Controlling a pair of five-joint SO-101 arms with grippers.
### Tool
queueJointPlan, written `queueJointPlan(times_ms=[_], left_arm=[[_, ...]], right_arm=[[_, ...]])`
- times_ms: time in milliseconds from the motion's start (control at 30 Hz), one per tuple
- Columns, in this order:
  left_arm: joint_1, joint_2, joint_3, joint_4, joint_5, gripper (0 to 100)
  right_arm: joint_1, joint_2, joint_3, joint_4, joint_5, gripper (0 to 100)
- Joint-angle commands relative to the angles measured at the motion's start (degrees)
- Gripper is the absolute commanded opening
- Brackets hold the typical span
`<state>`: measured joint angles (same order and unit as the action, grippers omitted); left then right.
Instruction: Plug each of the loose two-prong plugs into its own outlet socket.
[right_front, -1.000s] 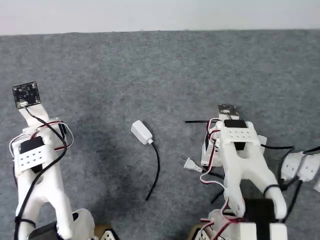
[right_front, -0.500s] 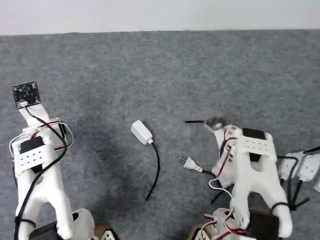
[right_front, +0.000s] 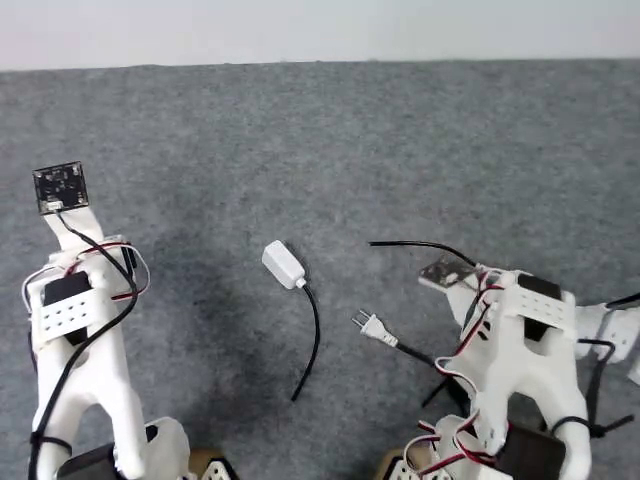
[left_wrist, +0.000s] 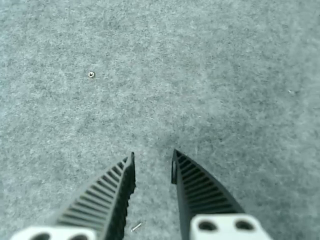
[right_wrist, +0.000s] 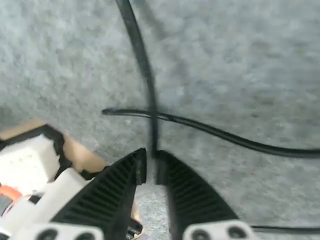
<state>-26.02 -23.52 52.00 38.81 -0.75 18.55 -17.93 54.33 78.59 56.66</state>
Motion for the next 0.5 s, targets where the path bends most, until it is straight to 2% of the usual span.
queueJointPlan(times_ms=[0, 133, 367, 467], left_arm=[[0.44, -1.23, -1.19, -1.76, -0.62, 12], [0.7, -1.23, -1.19, -1.76, -0.7, 12], [1.05, -1.23, -1.1, -1.76, -0.88, 12], [1.05, -1.23, -1.1, -1.76, -0.88, 12]], right_arm=[[0.75, -2.07, 1.49, 0.13, 3.08, 4.4], [0.75, -2.07, 1.58, 0.13, 3.34, 0.7], [0.84, -2.68, -3.16, 0.66, 2.9, 0.9], [0.84, -2.68, -6.59, 0.66, -0.44, 0.9]])
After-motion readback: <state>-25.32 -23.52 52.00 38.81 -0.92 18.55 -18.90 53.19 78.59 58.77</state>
